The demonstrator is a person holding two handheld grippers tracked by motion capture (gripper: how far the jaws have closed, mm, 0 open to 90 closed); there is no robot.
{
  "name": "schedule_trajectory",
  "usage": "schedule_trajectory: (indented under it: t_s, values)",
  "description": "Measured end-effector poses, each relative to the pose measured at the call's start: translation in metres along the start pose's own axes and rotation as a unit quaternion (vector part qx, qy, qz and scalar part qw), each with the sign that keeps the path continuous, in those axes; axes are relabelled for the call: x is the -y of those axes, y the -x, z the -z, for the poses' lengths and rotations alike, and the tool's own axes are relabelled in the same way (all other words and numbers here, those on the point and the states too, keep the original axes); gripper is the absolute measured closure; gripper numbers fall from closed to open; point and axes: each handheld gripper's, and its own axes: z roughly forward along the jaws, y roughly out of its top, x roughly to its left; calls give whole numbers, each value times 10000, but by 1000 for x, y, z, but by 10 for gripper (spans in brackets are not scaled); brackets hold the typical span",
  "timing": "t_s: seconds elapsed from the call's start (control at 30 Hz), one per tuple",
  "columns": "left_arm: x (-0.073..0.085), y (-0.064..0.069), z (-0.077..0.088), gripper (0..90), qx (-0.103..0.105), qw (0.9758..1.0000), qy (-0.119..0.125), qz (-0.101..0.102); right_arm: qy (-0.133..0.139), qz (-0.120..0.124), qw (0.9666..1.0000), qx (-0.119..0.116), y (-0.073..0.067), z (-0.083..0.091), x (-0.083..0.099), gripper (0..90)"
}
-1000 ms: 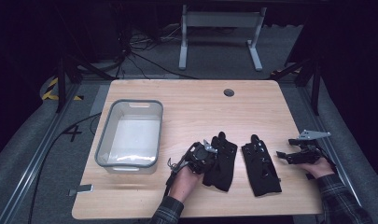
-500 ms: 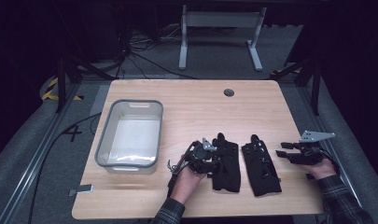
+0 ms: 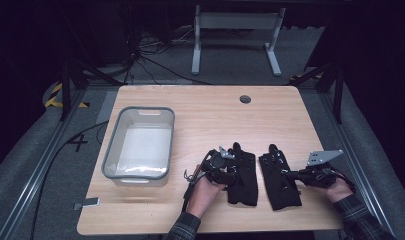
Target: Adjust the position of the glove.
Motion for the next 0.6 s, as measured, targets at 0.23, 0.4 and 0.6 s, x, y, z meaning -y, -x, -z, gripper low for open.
schedule_trajectory:
  t_s: [0.23,0.4,0.6]
  values:
    - [0,2,-4,484,-49,9999,-86,-36,-172,86,9998,25,0,-4,0,897]
    - [1,7,-5,578,-167,9998,-51,-3,-187,101,9998,31,0,-5,0,897]
    - [0,7,-6,766,-82,9999,-28,127,-176,125,9998,-5,-2,-7,-1,897]
